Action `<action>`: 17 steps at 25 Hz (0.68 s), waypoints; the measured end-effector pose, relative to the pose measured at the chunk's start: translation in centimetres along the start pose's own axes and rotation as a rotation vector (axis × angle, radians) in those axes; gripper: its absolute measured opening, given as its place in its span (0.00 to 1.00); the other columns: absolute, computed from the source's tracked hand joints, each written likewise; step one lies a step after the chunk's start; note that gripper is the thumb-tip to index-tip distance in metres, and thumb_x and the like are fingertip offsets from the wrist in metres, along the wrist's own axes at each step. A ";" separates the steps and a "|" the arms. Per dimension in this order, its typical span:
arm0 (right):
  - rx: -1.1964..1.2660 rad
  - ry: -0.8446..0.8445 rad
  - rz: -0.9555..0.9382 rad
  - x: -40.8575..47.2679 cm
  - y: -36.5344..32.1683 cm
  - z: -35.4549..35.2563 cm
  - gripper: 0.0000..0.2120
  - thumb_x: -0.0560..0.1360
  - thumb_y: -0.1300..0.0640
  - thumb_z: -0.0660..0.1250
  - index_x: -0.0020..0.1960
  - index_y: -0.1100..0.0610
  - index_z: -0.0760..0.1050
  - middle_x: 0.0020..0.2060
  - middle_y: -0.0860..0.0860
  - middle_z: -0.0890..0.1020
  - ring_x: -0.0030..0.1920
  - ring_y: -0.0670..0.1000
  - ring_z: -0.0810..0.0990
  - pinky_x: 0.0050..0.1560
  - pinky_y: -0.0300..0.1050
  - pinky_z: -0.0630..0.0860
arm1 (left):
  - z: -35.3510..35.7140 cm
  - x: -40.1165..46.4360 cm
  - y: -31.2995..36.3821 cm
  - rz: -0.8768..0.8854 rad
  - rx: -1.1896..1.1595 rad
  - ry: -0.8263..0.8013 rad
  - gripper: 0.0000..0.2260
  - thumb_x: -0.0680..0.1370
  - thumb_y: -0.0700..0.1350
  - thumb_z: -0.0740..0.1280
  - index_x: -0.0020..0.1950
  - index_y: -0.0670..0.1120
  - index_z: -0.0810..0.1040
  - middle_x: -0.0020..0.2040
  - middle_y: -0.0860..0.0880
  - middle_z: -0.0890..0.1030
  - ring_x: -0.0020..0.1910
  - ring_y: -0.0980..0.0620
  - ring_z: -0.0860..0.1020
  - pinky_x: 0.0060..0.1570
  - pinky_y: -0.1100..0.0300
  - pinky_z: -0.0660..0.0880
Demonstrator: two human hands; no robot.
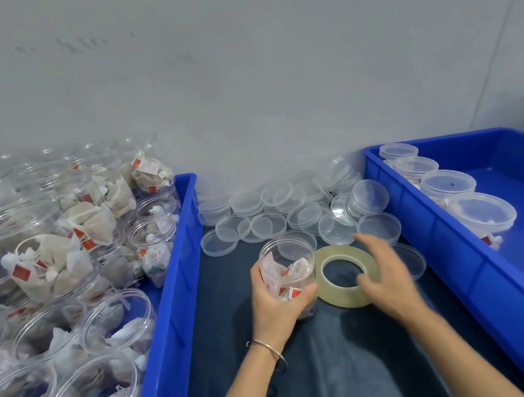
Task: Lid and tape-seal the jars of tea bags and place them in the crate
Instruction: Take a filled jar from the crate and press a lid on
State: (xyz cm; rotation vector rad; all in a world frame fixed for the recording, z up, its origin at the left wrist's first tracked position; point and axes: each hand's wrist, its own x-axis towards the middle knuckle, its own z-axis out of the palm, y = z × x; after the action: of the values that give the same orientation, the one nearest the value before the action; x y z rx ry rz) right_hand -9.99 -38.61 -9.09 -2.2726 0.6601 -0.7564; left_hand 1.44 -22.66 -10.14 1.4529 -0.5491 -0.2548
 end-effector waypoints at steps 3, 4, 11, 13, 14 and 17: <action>-0.610 -0.095 0.337 0.1 3.6 -2.6 0.20 0.77 0.54 0.63 0.67 0.57 0.69 0.66 0.53 0.70 0.68 0.52 0.66 0.67 0.49 0.66 | 0.0 -0.5 -0.2 0.025 0.026 -0.012 0.32 0.59 0.36 0.81 0.56 0.52 0.69 0.47 0.53 0.78 0.43 0.66 0.79 0.41 0.75 0.72; -0.700 -0.172 0.366 -0.2 4.3 -2.9 0.15 0.78 0.51 0.61 0.63 0.55 0.71 0.63 0.52 0.72 0.64 0.51 0.68 0.64 0.50 0.69 | 0.1 -0.7 -0.3 0.024 0.017 -0.025 0.33 0.59 0.37 0.81 0.56 0.52 0.69 0.47 0.53 0.78 0.43 0.65 0.79 0.41 0.74 0.73; 0.250 0.395 0.383 0.3 -1.4 -3.6 0.08 0.79 0.59 0.58 0.41 0.56 0.65 0.38 0.54 0.77 0.35 0.50 0.76 0.32 0.44 0.70 | 1.0 -2.1 -1.0 0.039 -0.085 -0.127 0.32 0.60 0.38 0.77 0.60 0.48 0.67 0.47 0.48 0.77 0.43 0.62 0.80 0.43 0.70 0.74; 0.833 0.253 0.457 1.5 -4.5 -3.7 0.05 0.79 0.61 0.59 0.45 0.58 0.71 0.34 0.50 0.79 0.29 0.45 0.78 0.30 0.39 0.74 | 1.1 -2.2 -1.1 0.049 -0.104 -0.142 0.33 0.60 0.39 0.78 0.60 0.48 0.67 0.48 0.49 0.77 0.44 0.63 0.79 0.44 0.71 0.74; 0.978 0.117 0.493 1.8 -5.8 -3.4 0.06 0.79 0.61 0.60 0.48 0.60 0.75 0.32 0.48 0.79 0.28 0.44 0.77 0.29 0.38 0.74 | 1.2 -2.2 -1.2 0.054 -0.114 -0.161 0.35 0.59 0.41 0.79 0.61 0.48 0.67 0.50 0.49 0.78 0.45 0.63 0.79 0.45 0.70 0.74; 0.542 -0.165 0.420 2.1 -7.7 -1.2 0.11 0.79 0.59 0.61 0.59 0.59 0.77 0.39 0.50 0.77 0.35 0.46 0.74 0.37 0.40 0.71 | 1.0 -1.8 -0.9 0.090 -0.064 -0.224 0.39 0.56 0.48 0.80 0.63 0.50 0.67 0.55 0.54 0.79 0.54 0.60 0.79 0.50 0.68 0.74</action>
State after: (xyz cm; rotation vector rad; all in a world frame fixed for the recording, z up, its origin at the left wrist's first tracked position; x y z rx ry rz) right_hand -7.41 -35.26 -2.19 -1.6108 0.7184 -0.4633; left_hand -0.43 -22.79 -11.36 1.3426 -0.7788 -0.3631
